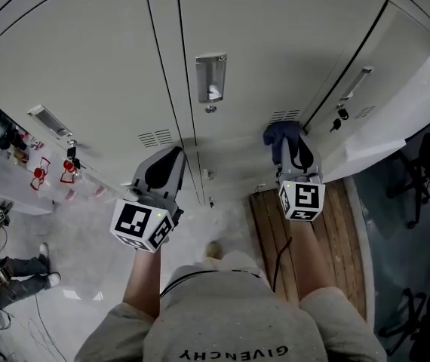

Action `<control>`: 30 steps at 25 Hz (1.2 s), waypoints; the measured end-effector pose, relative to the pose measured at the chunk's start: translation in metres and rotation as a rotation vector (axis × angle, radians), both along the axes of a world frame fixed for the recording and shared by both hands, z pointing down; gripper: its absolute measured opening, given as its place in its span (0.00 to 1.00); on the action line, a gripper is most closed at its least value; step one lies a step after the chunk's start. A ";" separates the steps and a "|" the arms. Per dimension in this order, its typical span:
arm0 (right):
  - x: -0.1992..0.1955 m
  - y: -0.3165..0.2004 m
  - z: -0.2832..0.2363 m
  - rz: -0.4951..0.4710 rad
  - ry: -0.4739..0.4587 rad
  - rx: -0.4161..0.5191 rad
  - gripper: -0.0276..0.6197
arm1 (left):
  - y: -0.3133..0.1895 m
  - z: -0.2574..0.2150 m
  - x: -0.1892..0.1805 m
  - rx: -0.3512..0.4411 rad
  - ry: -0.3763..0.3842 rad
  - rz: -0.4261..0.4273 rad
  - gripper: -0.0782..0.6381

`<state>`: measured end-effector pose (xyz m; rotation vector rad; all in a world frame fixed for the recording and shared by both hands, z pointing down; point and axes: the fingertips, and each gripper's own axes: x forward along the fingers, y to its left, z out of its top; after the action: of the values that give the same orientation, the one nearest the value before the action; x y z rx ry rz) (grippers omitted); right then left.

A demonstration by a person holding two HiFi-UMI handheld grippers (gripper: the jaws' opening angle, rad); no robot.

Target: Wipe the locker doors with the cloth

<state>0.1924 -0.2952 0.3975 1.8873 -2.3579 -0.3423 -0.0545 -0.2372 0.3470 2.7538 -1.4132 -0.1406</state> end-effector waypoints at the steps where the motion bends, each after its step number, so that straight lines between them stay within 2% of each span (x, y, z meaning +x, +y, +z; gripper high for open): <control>1: -0.011 0.004 0.002 -0.034 0.003 0.006 0.18 | 0.001 0.001 -0.003 0.003 -0.003 -0.009 0.12; 8: -0.089 0.034 0.009 -0.281 0.070 0.047 0.18 | 0.014 0.010 -0.021 -0.006 -0.022 -0.082 0.12; 15: -0.151 0.054 0.047 -0.472 0.124 -0.063 0.18 | 0.031 0.018 -0.033 -0.026 -0.013 -0.153 0.12; 23: -0.196 0.044 0.069 -0.544 0.136 -0.110 0.18 | 0.045 0.053 -0.041 -0.086 0.021 -0.221 0.12; 27: -0.210 0.035 0.085 -0.544 0.197 -0.136 0.18 | 0.048 0.068 -0.043 -0.111 0.033 -0.250 0.12; 30: -0.217 0.027 0.093 -0.531 0.243 -0.120 0.18 | 0.049 0.077 -0.041 -0.122 0.027 -0.254 0.12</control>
<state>-0.0245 -0.2681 0.4904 1.0741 -2.5975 -0.4289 -0.0956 -0.1880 0.4240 2.4589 -1.6987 -0.0957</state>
